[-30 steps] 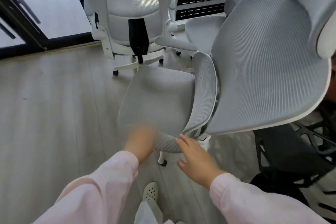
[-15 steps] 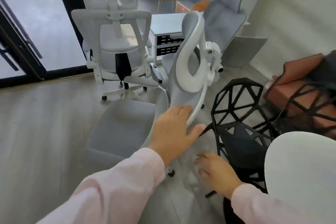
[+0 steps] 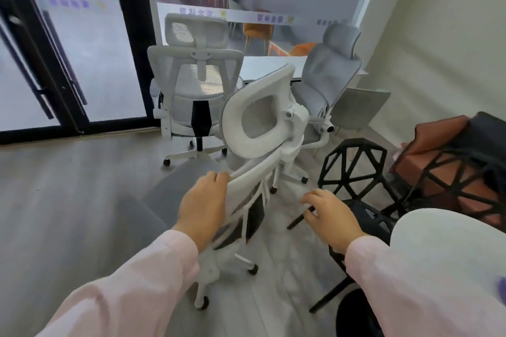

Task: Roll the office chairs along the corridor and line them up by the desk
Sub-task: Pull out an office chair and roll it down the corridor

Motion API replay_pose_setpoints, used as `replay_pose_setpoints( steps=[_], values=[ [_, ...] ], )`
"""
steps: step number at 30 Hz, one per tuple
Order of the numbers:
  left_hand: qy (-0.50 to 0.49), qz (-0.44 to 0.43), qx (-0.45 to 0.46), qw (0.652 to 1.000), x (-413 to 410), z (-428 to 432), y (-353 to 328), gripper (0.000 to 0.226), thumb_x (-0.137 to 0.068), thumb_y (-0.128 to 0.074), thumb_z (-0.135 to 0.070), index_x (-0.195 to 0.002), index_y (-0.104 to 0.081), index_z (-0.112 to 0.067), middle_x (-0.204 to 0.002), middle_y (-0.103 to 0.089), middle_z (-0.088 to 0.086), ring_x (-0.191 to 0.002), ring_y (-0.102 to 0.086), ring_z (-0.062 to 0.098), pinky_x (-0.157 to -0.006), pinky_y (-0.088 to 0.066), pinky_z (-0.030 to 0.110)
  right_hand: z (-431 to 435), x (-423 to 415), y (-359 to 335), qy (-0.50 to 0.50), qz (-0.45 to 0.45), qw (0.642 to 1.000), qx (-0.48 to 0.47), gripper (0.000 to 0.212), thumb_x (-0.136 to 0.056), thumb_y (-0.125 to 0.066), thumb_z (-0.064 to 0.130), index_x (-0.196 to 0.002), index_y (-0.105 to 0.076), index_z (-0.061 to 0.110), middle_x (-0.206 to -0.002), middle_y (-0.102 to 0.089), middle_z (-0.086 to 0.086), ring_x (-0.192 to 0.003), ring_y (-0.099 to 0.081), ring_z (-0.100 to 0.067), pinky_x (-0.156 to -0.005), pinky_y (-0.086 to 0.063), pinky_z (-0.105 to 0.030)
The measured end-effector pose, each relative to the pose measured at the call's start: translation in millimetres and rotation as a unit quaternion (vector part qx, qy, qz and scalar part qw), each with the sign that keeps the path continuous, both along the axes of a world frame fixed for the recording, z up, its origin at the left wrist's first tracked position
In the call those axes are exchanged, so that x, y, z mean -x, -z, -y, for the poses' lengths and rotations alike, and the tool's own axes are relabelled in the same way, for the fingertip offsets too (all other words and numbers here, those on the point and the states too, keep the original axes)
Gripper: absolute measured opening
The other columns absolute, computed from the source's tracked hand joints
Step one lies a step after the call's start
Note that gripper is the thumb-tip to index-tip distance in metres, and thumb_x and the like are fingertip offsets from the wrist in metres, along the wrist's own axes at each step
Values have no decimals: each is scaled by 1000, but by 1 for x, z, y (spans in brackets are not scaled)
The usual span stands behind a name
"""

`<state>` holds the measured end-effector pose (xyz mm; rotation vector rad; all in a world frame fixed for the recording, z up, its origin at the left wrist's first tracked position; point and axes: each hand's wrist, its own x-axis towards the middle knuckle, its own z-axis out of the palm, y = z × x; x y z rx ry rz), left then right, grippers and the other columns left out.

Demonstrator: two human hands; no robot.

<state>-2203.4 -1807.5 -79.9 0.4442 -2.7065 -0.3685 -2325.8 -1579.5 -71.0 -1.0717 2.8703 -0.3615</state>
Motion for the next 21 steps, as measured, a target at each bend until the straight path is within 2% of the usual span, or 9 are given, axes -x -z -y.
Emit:
replay_pose_setpoints(
  steps=[3,6,9,14,16,18,21],
  values=[
    [-28,-1,-36,999,-46,38,0,27,-88,-52,-13,-115,-49,-16,-101,-49,2,-84,-45,18,-68,-38,27,15,-23,-8,-4,-23,999,35,37,-93,-54,20,-129,-54,19,-131,-50,4,-123,-44,-15,-99,-38,-26],
    [-56,11,-67,996,-81,73,-2,27,-87,-51,-18,-114,-51,-15,-102,-45,1,-88,-44,18,-72,-39,28,29,-42,-15,-9,-51,995,81,54,-88,-61,20,-139,-43,16,-142,-42,1,-131,-37,-17,-107,-33,-28],
    [-109,23,-71,991,-110,92,-5,36,-80,-63,-32,-111,-54,-15,-100,-43,0,-86,-43,17,-73,-36,26,45,-59,-22,-17,-48,993,110,75,-84,-67,31,-147,-27,20,-151,-27,4,-140,-21,-13,-116,-22,-31],
    [-147,36,-51,987,-164,101,-10,53,-69,-69,-55,-110,-53,-26,-98,-42,-4,-84,-44,14,-72,-40,27,77,-75,-33,-100,-86,988,79,107,-74,-72,52,-151,-5,20,-158,-4,4,-145,-3,-13,-116,-2,-25],
    [-159,40,-56,985,-191,105,-8,53,-66,-70,-58,-107,-53,-28,-96,-41,-8,-84,-45,13,-71,-43,28,95,-86,-36,-145,-105,983,37,113,-70,-71,59,-152,-5,16,-158,-6,0,-146,-3,-17,-118,5,-30],
    [-177,40,-67,981,-217,110,-7,52,-64,-72,-57,-104,-53,-29,-95,-40,-10,-82,-44,11,-68,-42,28,108,-102,-30,-183,-147,972,15,115,-63,-62,71,-150,-14,13,-156,-18,-5,-145,-11,-23,-118,8,-37],
    [-195,31,-82,977,-251,118,-9,53,-63,-76,-51,-105,-55,-28,-98,-42,-9,-85,-46,11,-68,-39,27,122,-130,-16,-196,-172,965,39,112,-55,-46,78,-142,-27,9,-145,-38,-11,-137,-22,-25,-115,0,-46]
  ],
)
